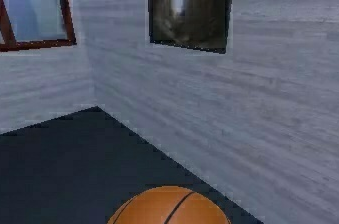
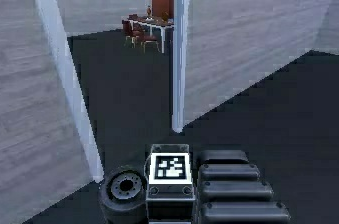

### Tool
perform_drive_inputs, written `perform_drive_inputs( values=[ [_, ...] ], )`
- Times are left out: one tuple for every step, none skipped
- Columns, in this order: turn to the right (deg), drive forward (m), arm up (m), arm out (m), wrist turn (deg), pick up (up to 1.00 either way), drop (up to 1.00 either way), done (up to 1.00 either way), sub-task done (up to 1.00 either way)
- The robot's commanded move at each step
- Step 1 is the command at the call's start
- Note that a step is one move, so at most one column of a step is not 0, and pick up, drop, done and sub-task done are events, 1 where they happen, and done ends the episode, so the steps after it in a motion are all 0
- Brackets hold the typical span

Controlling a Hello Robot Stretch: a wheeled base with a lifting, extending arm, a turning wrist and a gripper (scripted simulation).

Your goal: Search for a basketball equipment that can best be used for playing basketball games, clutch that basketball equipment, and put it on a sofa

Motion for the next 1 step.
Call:
perform_drive_inputs(
  values=[
    [-36.0, 0.0, 0.0, 0.0, 0.0, 0.0, 0.0, 0.0, 0.0]
  ],
)
